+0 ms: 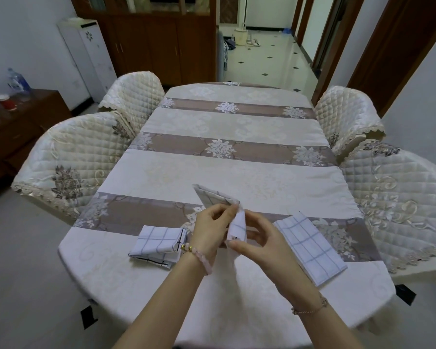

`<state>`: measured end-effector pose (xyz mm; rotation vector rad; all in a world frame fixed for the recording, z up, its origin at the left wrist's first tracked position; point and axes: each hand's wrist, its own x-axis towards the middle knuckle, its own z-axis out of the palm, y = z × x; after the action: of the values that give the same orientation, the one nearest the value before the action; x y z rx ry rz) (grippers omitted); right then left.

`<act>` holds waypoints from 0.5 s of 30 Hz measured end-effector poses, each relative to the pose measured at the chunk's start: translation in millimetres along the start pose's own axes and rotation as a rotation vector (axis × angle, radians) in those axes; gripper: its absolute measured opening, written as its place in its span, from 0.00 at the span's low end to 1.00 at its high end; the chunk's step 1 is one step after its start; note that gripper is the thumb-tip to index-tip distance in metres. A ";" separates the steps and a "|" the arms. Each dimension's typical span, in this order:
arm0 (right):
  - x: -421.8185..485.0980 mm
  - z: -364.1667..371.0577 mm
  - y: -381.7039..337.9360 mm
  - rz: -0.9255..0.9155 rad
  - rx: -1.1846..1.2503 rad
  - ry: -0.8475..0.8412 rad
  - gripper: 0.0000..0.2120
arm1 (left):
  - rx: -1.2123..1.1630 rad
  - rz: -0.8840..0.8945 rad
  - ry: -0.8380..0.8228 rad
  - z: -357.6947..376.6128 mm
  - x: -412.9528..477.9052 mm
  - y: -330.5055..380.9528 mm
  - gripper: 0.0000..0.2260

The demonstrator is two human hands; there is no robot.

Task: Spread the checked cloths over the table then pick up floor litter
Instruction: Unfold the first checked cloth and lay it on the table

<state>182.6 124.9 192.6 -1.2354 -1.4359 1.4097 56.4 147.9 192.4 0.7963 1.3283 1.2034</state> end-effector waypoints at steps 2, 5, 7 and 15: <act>1.7 -0.7 0.8 0.014 0.050 0.050 0.22 | 0.027 -0.010 -0.060 -3.4 0.1 0.0 0.05; 3.7 -4.2 0.7 0.035 0.163 0.087 0.13 | -0.001 -0.037 -0.152 -8.7 -0.7 1.0 0.09; 4.4 -7.0 0.8 0.030 0.183 0.087 0.11 | -0.016 -0.052 -0.181 -12.8 -0.7 1.9 0.10; 9.6 -2.3 10.4 0.017 0.102 0.106 0.11 | 0.103 0.009 -0.185 -10.4 0.7 -1.2 0.08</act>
<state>183.7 133.9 181.5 -1.2414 -1.2690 1.3900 46.4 146.2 189.5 0.9646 1.2426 1.0486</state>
